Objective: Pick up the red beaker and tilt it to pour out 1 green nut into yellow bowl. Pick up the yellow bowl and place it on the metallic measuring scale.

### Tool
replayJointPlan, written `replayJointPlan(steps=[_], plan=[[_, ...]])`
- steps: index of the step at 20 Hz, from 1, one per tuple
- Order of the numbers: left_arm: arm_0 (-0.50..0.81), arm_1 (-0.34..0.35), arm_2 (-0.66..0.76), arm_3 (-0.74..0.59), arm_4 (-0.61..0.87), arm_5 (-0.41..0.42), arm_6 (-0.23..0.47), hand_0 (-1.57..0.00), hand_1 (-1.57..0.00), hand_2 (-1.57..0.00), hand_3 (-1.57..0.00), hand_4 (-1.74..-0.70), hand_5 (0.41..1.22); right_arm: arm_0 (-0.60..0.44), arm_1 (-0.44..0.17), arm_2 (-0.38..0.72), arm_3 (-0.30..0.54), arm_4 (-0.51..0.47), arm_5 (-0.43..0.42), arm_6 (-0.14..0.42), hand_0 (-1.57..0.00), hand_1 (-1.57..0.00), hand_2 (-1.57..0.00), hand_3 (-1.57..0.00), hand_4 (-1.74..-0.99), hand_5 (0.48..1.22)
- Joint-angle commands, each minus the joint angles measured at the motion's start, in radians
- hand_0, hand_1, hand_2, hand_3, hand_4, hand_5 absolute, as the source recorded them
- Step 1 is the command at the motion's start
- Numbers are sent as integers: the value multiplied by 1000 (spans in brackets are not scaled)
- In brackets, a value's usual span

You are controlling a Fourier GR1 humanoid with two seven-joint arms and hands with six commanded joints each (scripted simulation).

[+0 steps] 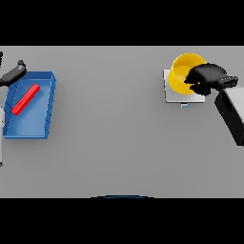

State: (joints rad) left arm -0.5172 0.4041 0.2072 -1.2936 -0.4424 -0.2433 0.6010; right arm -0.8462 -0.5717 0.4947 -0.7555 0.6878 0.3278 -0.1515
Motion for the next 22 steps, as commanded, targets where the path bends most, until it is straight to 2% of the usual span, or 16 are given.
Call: replayJointPlan(steps=[1, 2, 3, 4, 5, 7, 10, 12, 15, 18, 22], plan=[[-2, 2, 0, -1, -1, 0, 0, 1, 1, 1, 1, -839, 772, 3, 6, 1, 3, -4, -2, -1, -1405, -1219, -1360, -1564, -1730, 1221], [-3, 0, 0, 6, -2, 3, -9, 1, 1, 1, 1, -840, 771, 2, 9, -3, 11, -9, -2, 1, -1417, -1230, -1402, -1536, -1728, 1221], [-3, 3, 3, 3, 4, -1, -9, 1, 1, 1, 1, -841, 772, 5, 5, -7, 14, -15, 4, -3, -1404, -1181, -1293, -1543, -1670, 1221], [-9, 3, 5, 2, 4, 1, -2, 1, 1, 1, 1, -843, 773, 5, 7, -10, 24, -16, 5, 7, -1410, -1150, -1182, -1387, -1644, 1221], [-9, 5, 9, 9, 7, 0, -2, 1, 1, 1, 1, -844, 775, 8, 10, -13, 15, -25, 18, 24, -1325, -1039, -1042, -1237, -1621, 1155], [-21, 0, 8, 34, 3, 8, -18, 1, 1, 1, 1, -847, 771, 2, 23, -20, 28, -38, 36, 40, -1053, -781, -776, -982, -1580, 1037], [-10, -4, 1, 19, 0, 8, -16, 1, 1, 1, 1, -848, 766, -10, 21, -29, 31, -51, 63, 45, -710, -521, -522, -723, -1540, 923], [-9, 6, 2, 19, -1, 4, -28, 1, 1, 1, 1, -852, 766, -6, 14, -27, 26, -54, 81, 46, -465, -349, -395, -608, -1514, 881], [-6, -4, 3, 6, 7, 1, -8, 1, 1, 1, 1, -853, 771, 3, 9, -18, 30, -44, 85, 50, -237, -178, -256, -465, -1471, 836], [-1, -3, 1, -12, 6, 2, -8, 1, 1, 1, 1, -854, 774, 1, -7, -9, 39, -29, 76, 31, -121, -91, -145, -360, -1442, 811], [14, -14, -6, -35, 2, 6, 1, 1, 1, 1, 1, -851, 768, -7, -2, 2, 48, -21, 80, 13, -49, -37, -59, -263, -1414, 796]])
